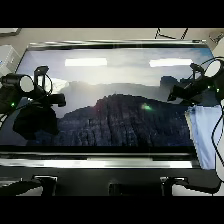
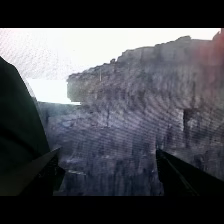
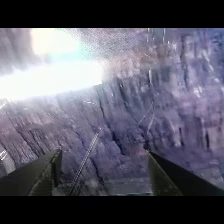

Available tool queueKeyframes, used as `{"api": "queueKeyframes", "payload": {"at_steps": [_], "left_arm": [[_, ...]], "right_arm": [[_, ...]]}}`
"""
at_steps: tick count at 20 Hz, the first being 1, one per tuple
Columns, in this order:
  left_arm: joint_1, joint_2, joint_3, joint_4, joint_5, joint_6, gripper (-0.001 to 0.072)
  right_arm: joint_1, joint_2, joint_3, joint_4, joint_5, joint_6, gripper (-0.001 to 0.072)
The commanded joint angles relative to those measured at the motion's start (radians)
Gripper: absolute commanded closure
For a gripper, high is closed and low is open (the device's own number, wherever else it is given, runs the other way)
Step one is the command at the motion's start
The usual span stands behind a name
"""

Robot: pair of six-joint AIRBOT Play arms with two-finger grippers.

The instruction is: Fold the clothes and pants, and hang the long-sleeved shirts on hangers.

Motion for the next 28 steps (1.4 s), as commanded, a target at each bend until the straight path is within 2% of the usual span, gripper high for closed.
{"api": "queueKeyframes", "payload": {"at_steps": [1, 14, 20, 22, 23, 24, 25, 26, 27, 28], "left_arm": [[0.000, 0.000, 0.000, 0.000, 0.000, 0.000, 0.0012], [0.000, 0.000, -0.001, 0.000, 0.020, 0.000, 0.0012], [-0.001, -0.002, 0.000, -0.031, 0.291, 0.000, 0.0013], [-0.001, -0.006, 0.000, -0.055, 0.426, 0.000, 0.0013], [0.001, -0.014, 0.000, -0.037, 0.550, 0.000, 0.0013], [0.014, -0.033, 0.003, -0.018, 0.695, -0.015, 0.0013], [0.050, -0.068, 0.029, -0.011, 0.767, -0.109, 0.0013], [0.112, -0.127, 0.088, -0.012, 0.753, -0.235, 0.0011], [0.180, -0.188, 0.155, -0.029, 0.694, -0.312, -0.0008], [0.261, -0.254, 0.230, -0.076, 0.588, -0.352, -0.0008]], "right_arm": [[0.001, -0.001, 0.000, 0.000, 0.000, 0.000, 0.0101], [0.001, -0.001, 0.000, 0.001, -0.016, 0.002, 0.0101], [0.001, -0.001, 0.000, -0.001, -0.174, 0.001, 0.0101], [0.001, -0.001, 0.000, -0.001, -0.254, -0.023, 0.0101], [0.001, -0.001, 0.000, -0.001, -0.299, -0.034, 0.0102], [0.001, -0.001, 0.000, 0.000, -0.334, -0.034, 0.0102], [0.001, -0.001, 0.000, 0.000, -0.356, -0.033, 0.0103], [0.001, -0.001, 0.000, -0.001, -0.362, -0.034, 0.0103], [0.001, -0.002, 0.000, -0.001, -0.358, -0.034, 0.0103], [0.001, -0.003, 0.000, -0.001, -0.344, -0.037, 0.0103]]}}
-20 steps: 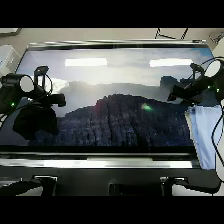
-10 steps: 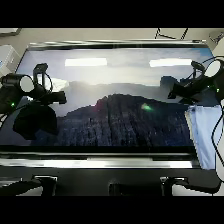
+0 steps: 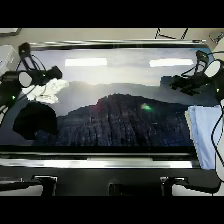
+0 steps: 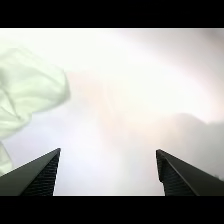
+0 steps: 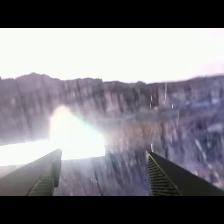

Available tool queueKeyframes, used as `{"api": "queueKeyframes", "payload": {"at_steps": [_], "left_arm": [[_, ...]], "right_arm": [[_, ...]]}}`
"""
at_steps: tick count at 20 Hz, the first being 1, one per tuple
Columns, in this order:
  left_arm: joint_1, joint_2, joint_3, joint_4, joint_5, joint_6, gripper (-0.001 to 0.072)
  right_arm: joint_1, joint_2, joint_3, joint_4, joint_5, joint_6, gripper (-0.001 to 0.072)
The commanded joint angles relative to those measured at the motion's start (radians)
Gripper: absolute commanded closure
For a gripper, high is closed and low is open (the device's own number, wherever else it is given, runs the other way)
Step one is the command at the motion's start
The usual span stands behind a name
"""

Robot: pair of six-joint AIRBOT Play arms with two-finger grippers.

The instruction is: Fold the clothes and pants, and hang the long-sleeved shirts on hangers.

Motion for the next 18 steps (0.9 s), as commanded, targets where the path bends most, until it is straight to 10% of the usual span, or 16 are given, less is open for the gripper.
{"api": "queueKeyframes", "payload": {"at_steps": [1, 6, 15, 16, 18], "left_arm": [[0.211, -0.178, 0.188, -0.099, -0.136, -0.218, -0.0007], [0.405, -0.343, 0.230, -0.218, -0.404, -0.279, -0.0008], [0.307, -0.471, 0.230, -0.256, 0.101, -0.276, -0.0003], [0.295, -0.472, 0.230, -0.256, 0.100, -0.277, 0.0104], [0.275, -0.463, 0.230, -0.276, 0.051, -0.270, 0.0673]], "right_arm": [[0.001, -0.002, 0.000, -0.001, -0.017, -0.010, 0.0103], [0.001, -0.002, 0.000, 0.000, 0.074, -0.010, 0.0102], [0.001, -0.002, 0.000, 0.001, 0.174, -0.006, 0.0100], [0.001, -0.002, 0.000, 0.005, 0.193, -0.005, 0.0100], [0.001, -0.001, 0.000, 0.008, 0.220, -0.005, 0.0100]]}}
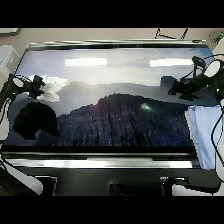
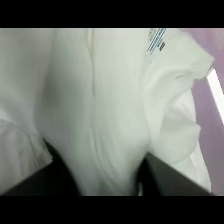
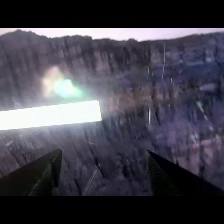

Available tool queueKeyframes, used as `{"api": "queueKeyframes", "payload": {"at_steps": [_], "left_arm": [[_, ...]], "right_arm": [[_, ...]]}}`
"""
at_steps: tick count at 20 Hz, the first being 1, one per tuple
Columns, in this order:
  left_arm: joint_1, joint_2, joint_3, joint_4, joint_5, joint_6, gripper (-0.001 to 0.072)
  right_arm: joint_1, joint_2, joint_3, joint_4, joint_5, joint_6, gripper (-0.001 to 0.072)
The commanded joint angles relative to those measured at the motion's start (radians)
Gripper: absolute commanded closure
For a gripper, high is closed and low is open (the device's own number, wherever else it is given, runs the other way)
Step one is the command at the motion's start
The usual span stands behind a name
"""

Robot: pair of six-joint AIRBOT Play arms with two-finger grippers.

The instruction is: Fold the clothes and pants, and hang the long-sleeved shirts on hangers.

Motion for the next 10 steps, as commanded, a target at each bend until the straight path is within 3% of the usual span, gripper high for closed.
{"api": "queueKeyframes", "payload": {"at_steps": [1, 6, 8, 10], "left_arm": [[-0.042, 0.014, 0.001, -0.055, 0.020, 0.065, 0.0683], [-0.209, 0.362, 0.010, -0.090, 0.005, 0.584, 0.0683], [-0.332, 0.540, 0.010, -0.088, -0.066, 0.697, 0.0683], [-0.470, 0.682, -0.007, -0.074, -0.131, 0.704, 0.0683]], "right_arm": [[0.001, 0.001, 0.000, 0.005, 0.061, -0.002, 0.0100], [0.001, 0.035, 0.031, -0.005, 0.061, -0.080, 0.0099], [0.001, 0.068, 0.072, -0.005, 0.057, -0.080, 0.0100], [0.001, 0.116, 0.109, -0.005, 0.058, -0.080, 0.0100]]}}
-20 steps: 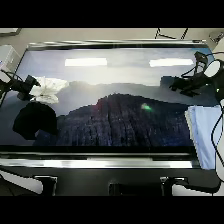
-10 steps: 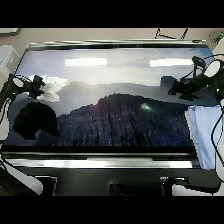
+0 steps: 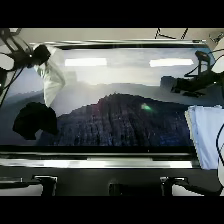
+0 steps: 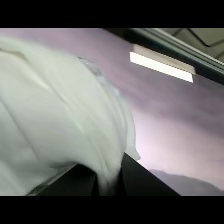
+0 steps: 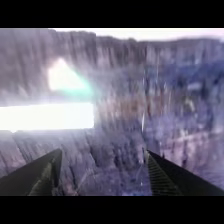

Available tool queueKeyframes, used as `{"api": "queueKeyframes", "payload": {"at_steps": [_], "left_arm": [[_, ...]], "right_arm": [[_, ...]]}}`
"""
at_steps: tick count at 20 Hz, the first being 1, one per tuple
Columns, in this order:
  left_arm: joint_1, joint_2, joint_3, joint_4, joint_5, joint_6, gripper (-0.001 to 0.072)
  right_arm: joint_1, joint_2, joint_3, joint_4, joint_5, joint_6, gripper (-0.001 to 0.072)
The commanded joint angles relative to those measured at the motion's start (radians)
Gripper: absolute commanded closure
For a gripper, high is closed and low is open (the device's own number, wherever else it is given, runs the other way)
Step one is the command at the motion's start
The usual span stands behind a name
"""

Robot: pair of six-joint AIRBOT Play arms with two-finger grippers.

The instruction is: Fold the clothes and pants, and hang the long-sleeved shirts on hangers.

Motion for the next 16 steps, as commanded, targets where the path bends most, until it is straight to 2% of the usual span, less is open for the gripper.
{"api": "queueKeyframes", "payload": {"at_steps": [1, 3, 5, 6, 10, 12, 13, 14, 15, 16], "left_arm": [[-0.241, 0.258, -0.029, 0.017, -0.110, 0.147, 0.0683], [-0.399, 0.324, -0.079, 0.021, -0.117, 0.127, 0.0683], [-0.539, 0.328, -0.131, 0.021, -0.116, 0.078, 0.0683], [-0.599, 0.313, -0.163, 0.021, -0.115, 0.063, 0.0683], [-0.728, 0.185, -0.323, 0.019, -0.116, 0.023, 0.0683], [-0.747, 0.073, -0.397, 0.014, -0.116, -0.064, 0.0676], [-0.748, 0.017, -0.416, -0.024, -0.121, -0.095, 0.0477], [-0.739, -0.032, -0.414, -0.105, -0.147, -0.096, 0.0028], [-0.722, -0.055, -0.404, -0.169, -0.174, -0.072, -0.0005], [-0.694, -0.053, -0.389, -0.198, -0.194, -0.027, -0.0005]], "right_arm": [[0.001, 0.080, 0.059, -0.001, 0.001, -0.013, 0.0100], [0.001, 0.137, 0.078, -0.003, 0.001, -0.013, 0.0089], [0.001, 0.197, 0.086, -0.024, -0.001, -0.013, 0.0012], [0.001, 0.226, 0.087, -0.043, 0.001, -0.013, 0.0013], [0.001, 0.309, 0.087, -0.103, 0.023, -0.009, 0.0013], [0.001, 0.312, 0.087, -0.102, 0.050, -0.002, 0.0013], [0.001, 0.306, 0.087, -0.103, 0.051, 0.000, 0.0013], [0.001, 0.295, 0.086, -0.110, 0.043, -0.001, 0.0012], [0.001, 0.275, 0.086, -0.126, 0.037, -0.001, 0.0009], [0.001, 0.246, 0.086, -0.142, 0.035, -0.001, 0.0007]]}}
